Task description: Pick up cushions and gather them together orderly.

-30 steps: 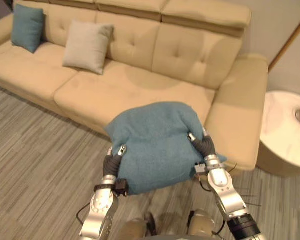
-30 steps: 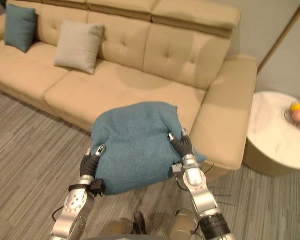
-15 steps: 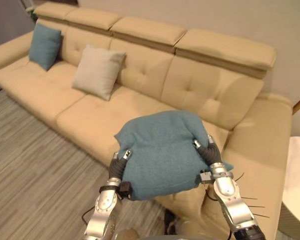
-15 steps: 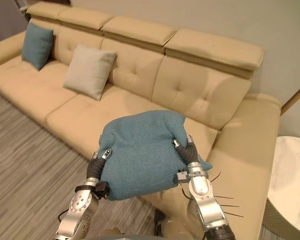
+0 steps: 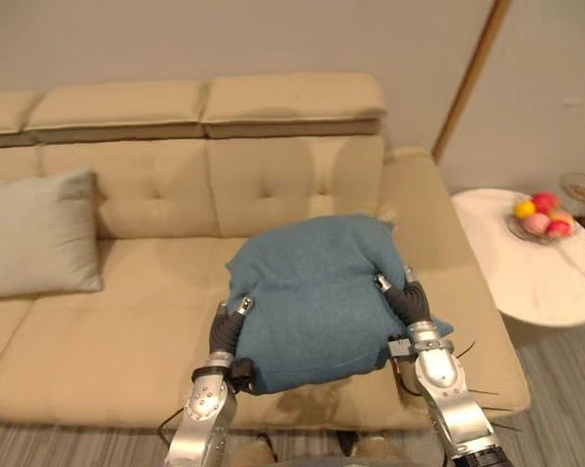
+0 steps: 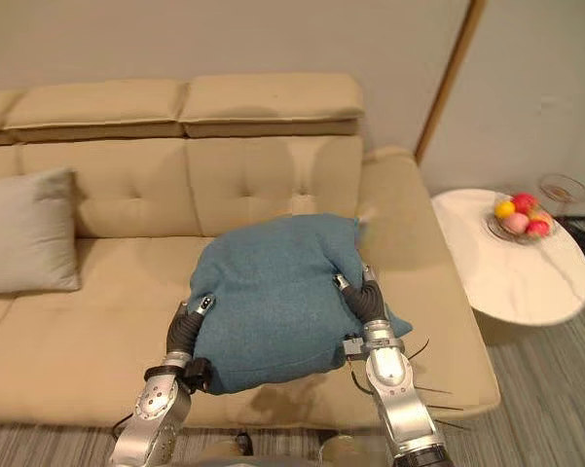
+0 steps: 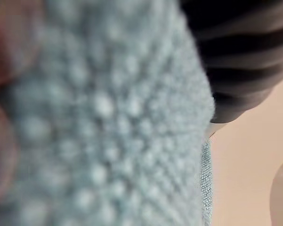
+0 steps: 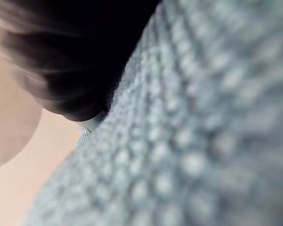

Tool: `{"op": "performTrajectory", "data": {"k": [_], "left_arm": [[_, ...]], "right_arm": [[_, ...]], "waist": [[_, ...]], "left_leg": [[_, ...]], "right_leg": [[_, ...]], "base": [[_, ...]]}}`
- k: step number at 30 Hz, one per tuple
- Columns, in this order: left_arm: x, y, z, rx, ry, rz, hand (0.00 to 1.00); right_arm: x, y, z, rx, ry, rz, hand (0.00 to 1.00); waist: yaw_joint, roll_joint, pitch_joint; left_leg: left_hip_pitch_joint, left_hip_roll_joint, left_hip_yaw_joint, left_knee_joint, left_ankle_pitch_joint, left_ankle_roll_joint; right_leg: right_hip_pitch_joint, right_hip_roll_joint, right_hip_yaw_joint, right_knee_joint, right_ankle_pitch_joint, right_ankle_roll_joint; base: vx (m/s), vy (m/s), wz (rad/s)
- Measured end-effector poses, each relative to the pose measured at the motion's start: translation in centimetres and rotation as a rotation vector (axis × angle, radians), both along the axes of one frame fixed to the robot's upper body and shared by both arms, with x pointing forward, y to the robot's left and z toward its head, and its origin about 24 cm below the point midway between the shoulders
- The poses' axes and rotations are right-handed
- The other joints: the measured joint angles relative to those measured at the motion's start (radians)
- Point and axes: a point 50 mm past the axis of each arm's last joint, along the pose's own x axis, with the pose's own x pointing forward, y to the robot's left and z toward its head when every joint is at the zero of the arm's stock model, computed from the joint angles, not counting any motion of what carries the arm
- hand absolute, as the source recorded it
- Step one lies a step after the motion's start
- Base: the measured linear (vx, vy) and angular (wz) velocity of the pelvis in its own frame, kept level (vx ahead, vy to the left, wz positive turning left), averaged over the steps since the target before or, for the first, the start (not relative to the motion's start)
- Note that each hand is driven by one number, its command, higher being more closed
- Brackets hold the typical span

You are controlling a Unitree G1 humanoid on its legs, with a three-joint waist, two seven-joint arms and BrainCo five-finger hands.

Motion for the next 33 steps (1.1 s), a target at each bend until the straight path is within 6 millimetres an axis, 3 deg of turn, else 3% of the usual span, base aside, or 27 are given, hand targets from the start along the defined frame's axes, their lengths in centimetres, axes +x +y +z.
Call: {"op": "performTrajectory", "data": {"k": [2, 5, 10, 14, 16, 17, 18, 21, 23, 24, 26, 27, 28, 29, 32, 33], "left_arm": [[0.0, 0.3, 0.0, 0.016, -0.003, 0.008, 1.0], [0.1, 1.5, 0.2, 0.036, -0.01, 0.054, 1.0], [0.5, 1.8, 0.6, 0.075, -0.028, 0.086, 1.0], [2.8, 2.3, 2.7, 0.093, -0.118, 0.164, 1.0], [5.1, 2.7, 5.2, 0.108, -0.217, 0.216, 1.0], [6.9, 2.9, 7.3, 0.116, -0.295, 0.258, 1.0], [7.5, 2.9, 8.0, 0.122, -0.317, 0.268, 1.0], [11.0, 3.1, 13.4, 0.147, -0.486, 0.322, 1.0], [13.7, 2.6, 19.6, 0.186, -0.656, 0.336, 1.0], [14.3, 2.5, 21.2, 0.199, -0.696, 0.342, 1.0], [15.6, 1.8, 28.7, 0.237, -0.883, 0.355, 1.0], [15.7, 1.7, 30.2, 0.243, -0.919, 0.362, 1.0], [15.8, 1.6, 32.9, 0.252, -0.978, 0.375, 0.0], [15.8, 1.7, 35.8, 0.248, -1.026, 0.404, 0.0], [16.2, 1.7, 40.3, 0.223, -1.041, 0.447, 0.0], [16.2, 1.7, 40.9, 0.216, -1.038, 0.452, 0.0]], "right_arm": [[0.0, 0.4, 0.0, 0.006, -0.001, 0.004, 1.0], [0.7, 1.8, 0.1, 0.013, -0.004, 0.052, 1.0], [1.1, 2.3, 0.3, 0.016, -0.019, 0.046, 1.0], [3.3, 3.3, 2.1, 0.013, -0.096, 0.033, 1.0], [5.0, 4.2, 4.2, 0.007, -0.183, 0.021, 1.0], [6.2, 4.9, 6.2, 0.021, -0.254, 0.002, 1.0], [6.5, 5.1, 6.7, 0.026, -0.275, -0.005, 1.0], [8.6, 5.6, 11.1, 0.076, -0.414, -0.066, 1.0], [10.0, 5.4, 15.8, 0.123, -0.554, -0.143, 1.0], [10.3, 5.3, 16.9, 0.128, -0.593, -0.166, 1.0], [11.2, 4.8, 22.6, 0.181, -0.75, -0.241, 1.0], [11.4, 4.7, 23.6, 0.189, -0.774, -0.257, 1.0], [11.8, 4.8, 25.7, 0.193, -0.814, -0.28, 1.0], [12.5, 5.0, 27.9, 0.194, -0.836, -0.307, 0.0], [13.5, 4.7, 31.6, 0.179, -0.855, -0.372, 0.0], [13.6, 4.5, 32.2, 0.171, -0.858, -0.379, 0.0]], "waist": [[0.006, 0.001, 0.001], [0.028, -0.002, 0.003], [0.027, -0.012, 0.021], [0.029, -0.017, 0.058], [0.035, -0.015, 0.096], [0.055, -0.014, 0.116], [0.061, -0.014, 0.121], [0.087, -0.012, 0.142], [0.099, -0.018, 0.199], [0.103, -0.02, 0.205], [0.108, -0.026, 0.265], [0.105, -0.026, 0.276], [0.098, -0.027, 0.278], [0.084, -0.027, 0.281], [0.073, -0.035, 0.298], [0.07, -0.036, 0.299]], "left_leg": [[0.002, -0.028, 0.062, -0.013, 0.0, 0.014], [-0.01, -0.025, 0.141, -0.015, -0.012, 0.033], [-0.049, -0.016, 0.146, -0.002, -0.014, 0.036], [-0.122, -0.008, 0.141, 0.036, -0.013, 0.036], [-0.179, -0.004, 0.141, 0.058, -0.008, 0.04], [-0.232, 0.01, 0.141, 0.088, -0.008, 0.041], [-0.248, 0.012, 0.141, 0.098, -0.008, 0.041], [-0.347, 0.029, 0.124, 0.145, -0.001, 0.042], [-0.382, 0.03, 0.093, 0.143, 0.026, 0.042], [-0.395, 0.027, 0.086, 0.139, 0.035, 0.041], [-0.427, 0.009, 0.067, 0.101, 0.082, 0.042], [-0.434, 0.002, 0.059, 0.088, 0.097, 0.041], [-0.461, -0.008, 0.052, 0.063, 0.121, 0.042], [-0.492, -0.015, 0.031, 0.046, 0.145, 0.04], [-0.522, -0.03, 0.004, -0.016, 0.192, 0.035], [-0.529, -0.032, -0.001, -0.03, 0.204, 0.034]], "right_leg": [[-0.027, -0.027, 0.035, -0.022, 0.022, 0.023], [-0.078, -0.034, 0.01, -0.043, 0.069, 0.013], [-0.096, -0.046, -0.058, -0.099, 0.116, -0.005], [-0.134, -0.049, -0.12, -0.142, 0.17, -0.016], [-0.173, -0.052, -0.135, -0.16, 0.199, -0.017], [-0.213, -0.048, -0.147, -0.161, 0.22, -0.023], [-0.225, -0.046, -0.149, -0.161, 0.225, -0.021], [-0.297, -0.036, -0.178, -0.158, 0.252, -0.027], [-0.317, -0.04, -0.21, -0.156, 0.263, -0.034], [-0.331, -0.042, -0.22, -0.155, 0.264, -0.036], [-0.367, -0.055, -0.248, -0.155, 0.28, -0.043], [-0.375, -0.06, -0.255, -0.156, 0.283, -0.043], [-0.405, -0.066, -0.267, -0.159, 0.29, -0.043], [-0.433, -0.069, -0.283, -0.161, 0.303, -0.051], [-0.471, -0.072, -0.309, -0.169, 0.312, -0.058], [-0.479, -0.074, -0.315, -0.174, 0.315, -0.061]], "base": [[0.01, 0.206, -0.73], [-0.03, 0.078, -0.72], [-0.02, 0.005, -0.15], [-0.08, -0.045, -0.02], [-0.18, -0.077, 0.01], [-0.19, -0.082, -0.03], [-0.2, -0.096, -0.03], [-0.18, -0.106, 0.1], [-0.15, -0.095, 0.33], [-0.16, -0.08, 0.36], [-0.14, -0.074, 0.34], [-0.1, -0.057, 0.38], [-0.05, -0.042, 0.41], [-0.06, -0.049, 0.37], [-0.03, -0.034, 0.29], [-0.04, -0.046, 0.38]]}}
